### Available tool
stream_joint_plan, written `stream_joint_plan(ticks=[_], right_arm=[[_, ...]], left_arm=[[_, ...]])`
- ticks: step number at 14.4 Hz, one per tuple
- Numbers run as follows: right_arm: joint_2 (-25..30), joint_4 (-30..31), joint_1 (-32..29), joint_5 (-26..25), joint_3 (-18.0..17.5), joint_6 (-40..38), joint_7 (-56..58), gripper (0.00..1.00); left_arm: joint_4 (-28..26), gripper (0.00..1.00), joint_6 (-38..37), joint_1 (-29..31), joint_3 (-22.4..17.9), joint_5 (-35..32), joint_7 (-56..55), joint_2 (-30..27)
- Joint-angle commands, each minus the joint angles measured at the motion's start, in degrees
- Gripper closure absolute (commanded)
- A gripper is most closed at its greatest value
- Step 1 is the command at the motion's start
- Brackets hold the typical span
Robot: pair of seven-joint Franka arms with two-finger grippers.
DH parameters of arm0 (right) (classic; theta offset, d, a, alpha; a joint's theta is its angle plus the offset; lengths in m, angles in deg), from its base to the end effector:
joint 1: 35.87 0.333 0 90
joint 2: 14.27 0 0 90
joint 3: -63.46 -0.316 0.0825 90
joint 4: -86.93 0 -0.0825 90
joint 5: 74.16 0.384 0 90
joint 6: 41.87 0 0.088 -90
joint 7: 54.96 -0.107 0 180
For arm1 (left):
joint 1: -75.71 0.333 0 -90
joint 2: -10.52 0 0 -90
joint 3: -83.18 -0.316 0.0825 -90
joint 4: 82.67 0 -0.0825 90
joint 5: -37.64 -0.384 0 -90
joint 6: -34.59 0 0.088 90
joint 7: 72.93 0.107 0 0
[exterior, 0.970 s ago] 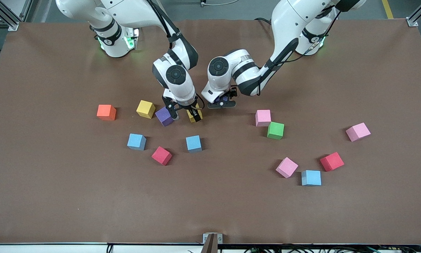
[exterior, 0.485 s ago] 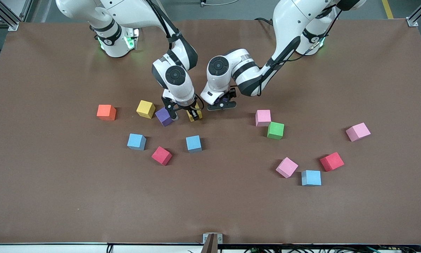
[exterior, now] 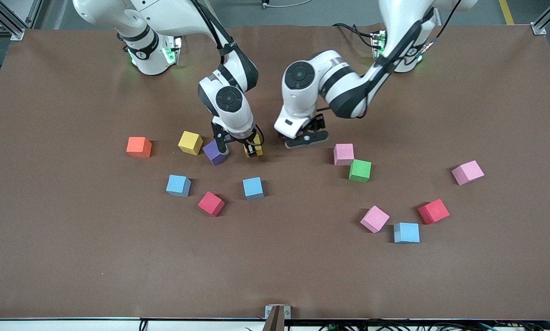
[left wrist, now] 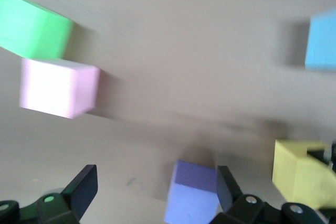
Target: Arrange 11 blocks into digit 3
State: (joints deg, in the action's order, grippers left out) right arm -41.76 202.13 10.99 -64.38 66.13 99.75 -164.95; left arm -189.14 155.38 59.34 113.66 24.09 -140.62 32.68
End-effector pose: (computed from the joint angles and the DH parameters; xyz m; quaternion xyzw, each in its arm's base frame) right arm 0.4326 0.4207 0.2115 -0.8019 0.5959 0.0424 0.0010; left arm 0.4471 -0.4314 0.3307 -0.9909 -0.1291 0.0182 0.0324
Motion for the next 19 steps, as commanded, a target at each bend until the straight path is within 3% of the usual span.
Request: stream_joint_plan(ticks=[1, 5, 10, 14, 19], right_arm=[[3.30, 4.14, -0.01, 0.77, 0.23, -0.46, -1.45, 1.00], [11.20, 12.04, 0.52, 0.68, 0.23, -0.46, -7.42, 1.00], [13.77, 12.68, 2.19, 0.68, 0.23, -0.46, -16.03, 1.00], [11.50, 12.59, 4.03, 0.68, 0.14, 3.47, -16.30, 1.00], [8.32, 9.96, 5.62, 0.50, 0.14, 4.99, -16.75, 0.99]], left_arm=[[-1.10, 0.00, -4.15, 5.54, 0.37, 2.92, 1.07, -4.06], [-2.59, 0.00, -4.25, 12.47, 0.63, 0.72, 2.91, -4.24], [-7.77, 0.00, 0.83, 17.59, 1.77, 1.25, 3.53, -4.24], [-14.63, 0.01, 12.07, 19.26, 1.77, 1.25, 8.88, -4.24], [-18.59, 0.02, 20.18, 21.19, 1.77, 1.25, 15.12, -2.75]])
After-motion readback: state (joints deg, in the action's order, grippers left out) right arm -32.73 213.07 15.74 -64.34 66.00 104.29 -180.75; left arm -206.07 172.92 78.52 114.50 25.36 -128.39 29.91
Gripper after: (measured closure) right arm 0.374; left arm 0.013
